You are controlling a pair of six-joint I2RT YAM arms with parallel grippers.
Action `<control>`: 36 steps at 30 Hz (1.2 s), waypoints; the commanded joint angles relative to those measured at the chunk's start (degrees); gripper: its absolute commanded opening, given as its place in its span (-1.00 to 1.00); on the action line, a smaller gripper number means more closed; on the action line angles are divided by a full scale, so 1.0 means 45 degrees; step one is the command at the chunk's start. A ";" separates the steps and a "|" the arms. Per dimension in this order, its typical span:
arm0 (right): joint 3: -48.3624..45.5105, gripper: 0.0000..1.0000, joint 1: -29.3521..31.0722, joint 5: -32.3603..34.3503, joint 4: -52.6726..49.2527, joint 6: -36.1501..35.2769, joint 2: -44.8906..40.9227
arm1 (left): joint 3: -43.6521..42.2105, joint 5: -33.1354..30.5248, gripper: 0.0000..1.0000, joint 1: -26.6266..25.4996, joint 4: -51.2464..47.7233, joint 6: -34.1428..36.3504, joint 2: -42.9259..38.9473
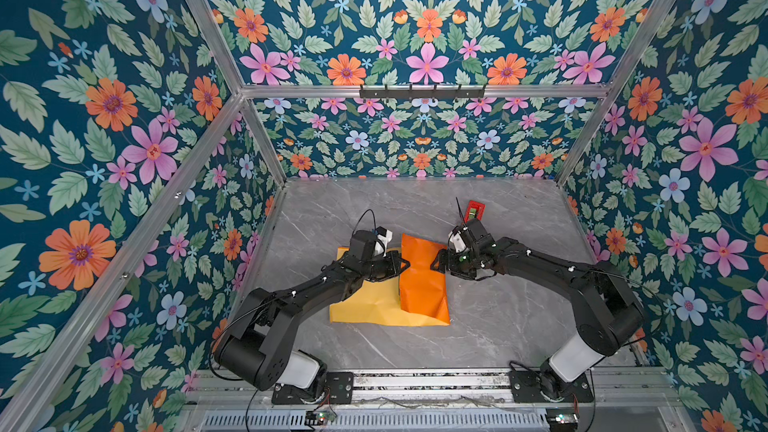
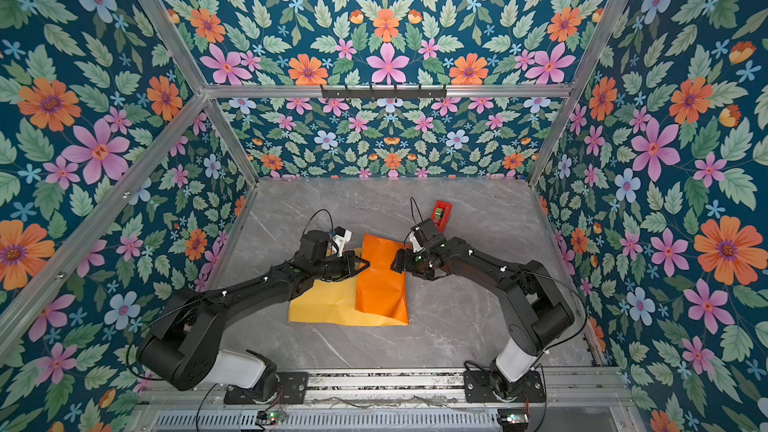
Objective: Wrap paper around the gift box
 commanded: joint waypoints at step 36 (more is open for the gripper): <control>-0.0183 0.59 0.0025 -0.0207 -0.0158 -0.0345 0.0856 | 0.1081 -0.0623 0.33 -0.0061 -0.2759 0.1615 0.0505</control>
